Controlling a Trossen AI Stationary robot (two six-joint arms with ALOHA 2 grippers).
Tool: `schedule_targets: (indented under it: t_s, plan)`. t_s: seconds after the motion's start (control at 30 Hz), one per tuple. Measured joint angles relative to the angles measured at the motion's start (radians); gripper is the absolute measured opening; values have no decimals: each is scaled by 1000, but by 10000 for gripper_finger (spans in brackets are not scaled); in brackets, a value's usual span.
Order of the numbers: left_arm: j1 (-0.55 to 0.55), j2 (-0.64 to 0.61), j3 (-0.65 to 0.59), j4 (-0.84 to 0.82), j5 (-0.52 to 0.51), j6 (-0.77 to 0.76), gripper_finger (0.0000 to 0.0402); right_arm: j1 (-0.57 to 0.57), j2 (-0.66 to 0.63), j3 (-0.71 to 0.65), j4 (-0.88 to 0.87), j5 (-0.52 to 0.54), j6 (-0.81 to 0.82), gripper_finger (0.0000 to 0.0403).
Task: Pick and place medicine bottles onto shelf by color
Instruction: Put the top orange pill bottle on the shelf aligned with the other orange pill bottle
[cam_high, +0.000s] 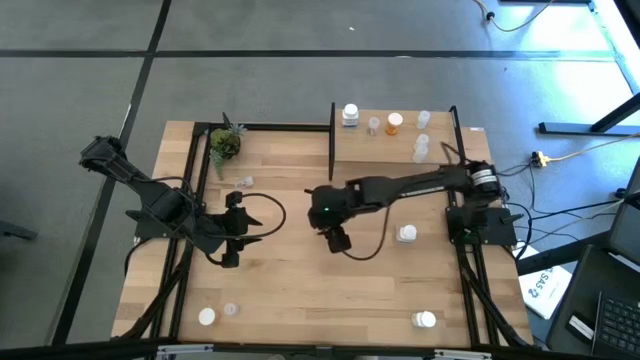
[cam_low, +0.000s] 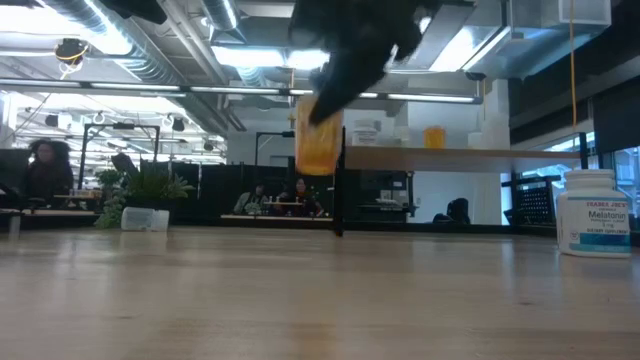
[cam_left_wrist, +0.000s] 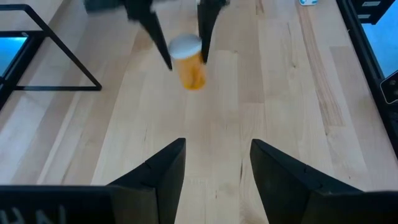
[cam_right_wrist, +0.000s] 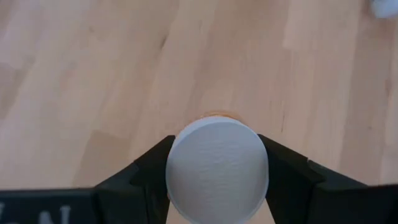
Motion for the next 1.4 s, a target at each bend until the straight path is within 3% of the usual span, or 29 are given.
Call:
schedule_targets:
  t_s: [0.17,0.37,0.6,0.9,1.0,1.17,1.4]
  plan:
    - [0,0,0,0,0,0,174,19,-86,0,-59,6,49,201]
    - [0,0,0,-1,0,0,174,30,-188,0,-214,190,116,201]
    - [0,0,0,0,0,0,174,30,-317,0,-307,202,205,201]
    - [0,0,0,0,0,0,174,26,-439,0,-508,363,338,201]
    - [0,0,0,0,0,0,174,21,-472,0,-538,372,369,201]
    - [0,0,0,0,0,0,174,-28,-518,0,-583,371,382,201]
    - [0,0,0,0,0,0,174,-194,-538,-1,-617,366,367,201]
